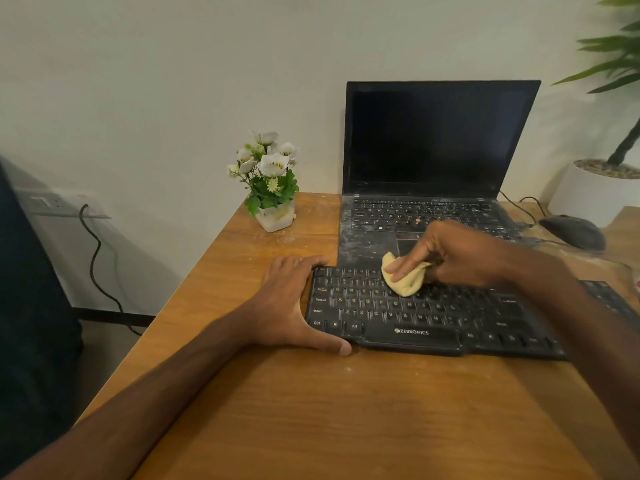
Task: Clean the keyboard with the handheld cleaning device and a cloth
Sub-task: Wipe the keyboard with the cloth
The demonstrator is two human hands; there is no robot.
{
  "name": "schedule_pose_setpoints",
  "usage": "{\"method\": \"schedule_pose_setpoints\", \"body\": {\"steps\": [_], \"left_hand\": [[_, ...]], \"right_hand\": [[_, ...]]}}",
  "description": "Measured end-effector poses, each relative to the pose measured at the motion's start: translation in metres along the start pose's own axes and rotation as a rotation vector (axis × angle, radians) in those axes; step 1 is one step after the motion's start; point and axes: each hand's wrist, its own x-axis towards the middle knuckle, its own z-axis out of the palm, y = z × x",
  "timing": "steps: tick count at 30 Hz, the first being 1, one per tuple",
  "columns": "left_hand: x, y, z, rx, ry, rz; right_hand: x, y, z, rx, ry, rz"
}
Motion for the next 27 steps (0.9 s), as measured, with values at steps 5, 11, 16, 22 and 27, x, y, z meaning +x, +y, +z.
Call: {"method": "schedule_pose_setpoints", "body": {"steps": [5,11,16,22,27], "left_hand": [[0.002,-0.001,-0.001,0.033,-0.023,0.006],[0.003,0.018,0.008,0.050,0.027,0.039],[0.018,0.062,0.023,0.289,0.102,0.185],[0.024,0.072,0.029,0.331,0.137,0.194],[0.020,0.070,0.028,0.324,0.128,0.172]], "right_hand": [[-0.008,-0.001,0.004,-0.030,0.170,-0.040],[0.001,-0.002,0.041,-0.009,0.274,-0.131],[0.000,0.007,0.051,0.051,0.273,-0.230],[-0.010,0.020,0.045,0.053,0.276,-0.281],[-0.020,0.028,0.038,0.029,0.242,-0.260]]}}
